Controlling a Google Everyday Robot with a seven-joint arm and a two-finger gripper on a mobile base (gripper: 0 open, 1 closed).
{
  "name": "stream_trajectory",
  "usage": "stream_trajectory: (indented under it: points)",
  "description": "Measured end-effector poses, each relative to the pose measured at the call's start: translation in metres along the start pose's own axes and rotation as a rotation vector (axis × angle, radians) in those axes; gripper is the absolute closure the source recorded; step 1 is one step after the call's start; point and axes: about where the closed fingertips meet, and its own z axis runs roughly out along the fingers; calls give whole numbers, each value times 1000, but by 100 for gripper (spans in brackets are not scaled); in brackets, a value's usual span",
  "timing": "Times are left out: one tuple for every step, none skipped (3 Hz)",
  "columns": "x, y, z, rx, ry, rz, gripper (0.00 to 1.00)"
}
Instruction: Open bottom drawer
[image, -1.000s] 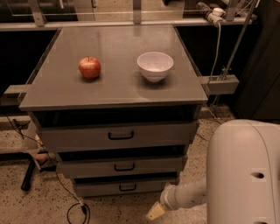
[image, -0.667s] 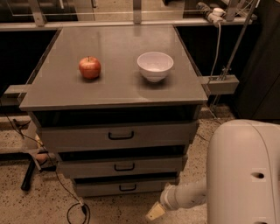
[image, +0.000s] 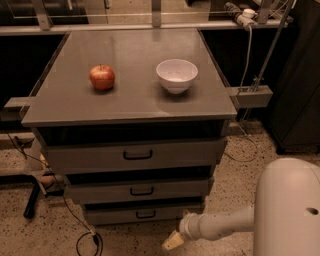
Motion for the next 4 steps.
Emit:
stream_trajectory:
  points:
    - [-2, -6, 17, -1, -42, -9, 0]
    - [-7, -18, 30, 6, -69, -22, 0]
    - [-13, -32, 42, 16, -87, -29, 0]
    - [-15, -46, 52, 23, -84, -36, 0]
